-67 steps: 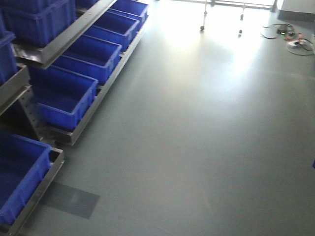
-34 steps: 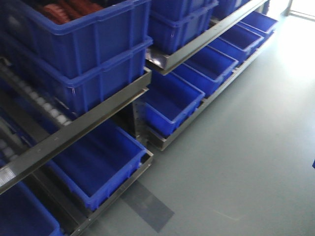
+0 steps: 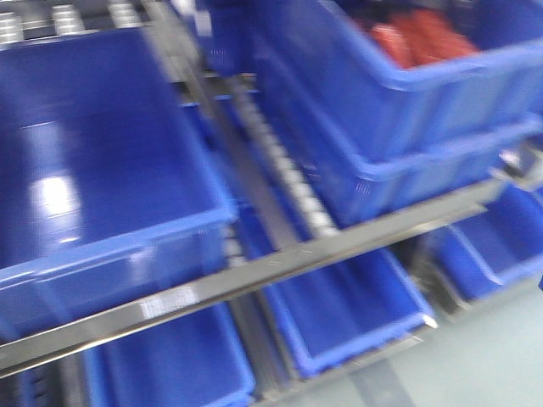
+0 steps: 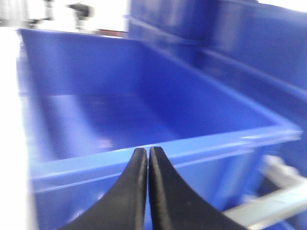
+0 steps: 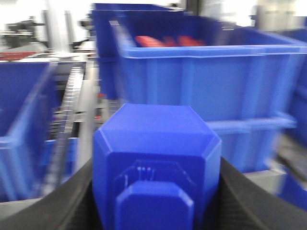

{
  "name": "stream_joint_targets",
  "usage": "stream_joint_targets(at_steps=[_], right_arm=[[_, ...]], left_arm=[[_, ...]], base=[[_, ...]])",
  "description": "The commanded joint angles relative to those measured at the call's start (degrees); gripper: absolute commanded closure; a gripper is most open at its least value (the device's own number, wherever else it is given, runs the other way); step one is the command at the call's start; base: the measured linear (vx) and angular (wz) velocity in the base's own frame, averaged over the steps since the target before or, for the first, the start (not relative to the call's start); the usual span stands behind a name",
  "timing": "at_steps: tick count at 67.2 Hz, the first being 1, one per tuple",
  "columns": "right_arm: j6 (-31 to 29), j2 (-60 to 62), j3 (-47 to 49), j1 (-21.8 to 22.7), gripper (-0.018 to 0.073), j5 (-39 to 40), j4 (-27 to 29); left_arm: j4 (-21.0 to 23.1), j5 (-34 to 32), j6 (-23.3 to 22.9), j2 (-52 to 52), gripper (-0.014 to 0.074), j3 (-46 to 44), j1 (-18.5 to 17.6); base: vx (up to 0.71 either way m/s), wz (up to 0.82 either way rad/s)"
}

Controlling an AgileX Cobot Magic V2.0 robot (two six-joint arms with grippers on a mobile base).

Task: Pour parts from conveyor to right shelf
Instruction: 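Turn toward the shelf and stop facing an empty blue bin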

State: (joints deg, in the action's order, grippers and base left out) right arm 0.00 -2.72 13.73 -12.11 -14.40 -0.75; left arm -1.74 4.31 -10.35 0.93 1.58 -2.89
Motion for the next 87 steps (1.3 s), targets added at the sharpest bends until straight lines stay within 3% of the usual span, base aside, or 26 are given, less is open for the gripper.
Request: stream_joint_targets(at_steps=[1, 33, 87], right_arm=[[-0.50, -0.82, 1.62, 0.02, 0.0564, 4.74, -0.13], [-0.50, -0.82, 1.62, 0.02, 0.0564, 4.74, -0.13], [-0.50, -0.82, 1.62, 0.02, 0.0564, 4.74, -0.13]], left_arm=[[0.49, -4.31, -0.25, 0.40, 0.0603, 1.23, -0.16], [0.49, -4.31, -0.25, 0.40, 0.0603, 1.23, -0.16], [0.49, -4.31, -0.25, 0.40, 0.0603, 1.23, -0.16]], base=[[0.09, 0.89], [0.08, 0.68], [0.18, 0.02]])
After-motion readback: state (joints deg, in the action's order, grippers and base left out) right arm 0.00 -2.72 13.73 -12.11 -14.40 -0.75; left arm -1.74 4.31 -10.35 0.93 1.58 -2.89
